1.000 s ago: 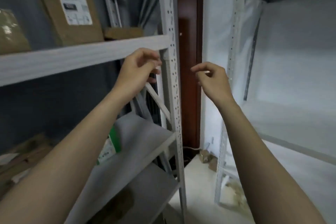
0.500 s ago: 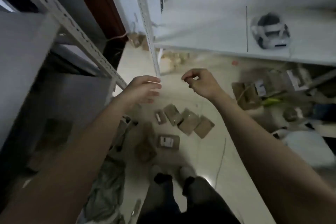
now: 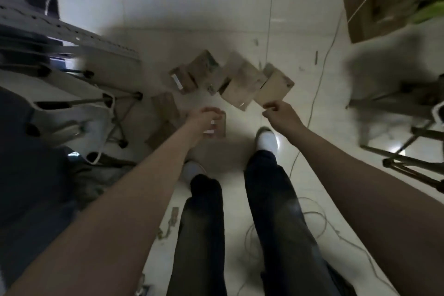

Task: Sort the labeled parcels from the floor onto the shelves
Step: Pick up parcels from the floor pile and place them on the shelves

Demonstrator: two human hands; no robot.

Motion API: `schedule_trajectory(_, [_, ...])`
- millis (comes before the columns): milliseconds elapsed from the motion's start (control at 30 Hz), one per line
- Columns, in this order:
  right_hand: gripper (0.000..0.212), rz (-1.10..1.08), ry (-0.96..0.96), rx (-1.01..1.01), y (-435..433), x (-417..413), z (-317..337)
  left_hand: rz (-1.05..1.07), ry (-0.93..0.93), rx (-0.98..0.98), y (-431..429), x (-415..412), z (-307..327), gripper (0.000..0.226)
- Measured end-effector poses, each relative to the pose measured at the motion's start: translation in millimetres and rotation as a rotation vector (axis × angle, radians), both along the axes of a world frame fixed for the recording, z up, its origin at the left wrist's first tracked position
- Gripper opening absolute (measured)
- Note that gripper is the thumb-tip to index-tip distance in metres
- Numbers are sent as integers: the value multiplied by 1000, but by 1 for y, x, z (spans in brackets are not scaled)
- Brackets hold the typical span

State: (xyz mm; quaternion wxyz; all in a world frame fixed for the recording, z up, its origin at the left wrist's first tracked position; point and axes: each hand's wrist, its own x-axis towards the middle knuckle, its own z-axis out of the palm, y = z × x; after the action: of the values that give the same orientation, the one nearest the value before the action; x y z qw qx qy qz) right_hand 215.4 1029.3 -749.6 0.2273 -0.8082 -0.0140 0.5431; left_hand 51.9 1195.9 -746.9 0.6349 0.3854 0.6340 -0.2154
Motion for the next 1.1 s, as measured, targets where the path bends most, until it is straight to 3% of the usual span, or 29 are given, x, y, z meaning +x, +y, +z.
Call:
schedule_trajectory(133, [33,-46,125,-30,-10,16,-115,-183,7,195,3,38,-118,19])
schedule_trajectory(200, [42,-141,167,-42,-7,28,-166,-314,-14,283,5,58,-168,32])
schedule_trajectory(300, [50,-299,213,-39,7,41,-230,-343,-54,370,7,81,-234,51])
schedule_trajectory(433, [35,-459,287,-10,23,45,-287,-392,-110,347,3,98,-297,65])
schedule_trajectory(500, [35,-439,294,-1,29,44,-303,-431,-114,349,1,97,-315,65])
schedule_trajectory(600, [40,-374,183,-48,36,45,-325,-331,-140,328,2,87,-343,63])
schedule_trajectory(867, [45,-503,268,-51,42,35,-317,-357,-192,205,15,93,-320,60])
schedule_trajectory(967, [71,-628,331,-34,37,22,-287,-116,-99,110,6,80,-278,39])
schedule_trajectory(1033, [82,-700,351,21,31,11,-266,43,-66,10,4,57,-251,45])
schedule_trajectory(1100, [78,-754,365,44,25,2,-243,131,-38,-8,2,34,-227,56])
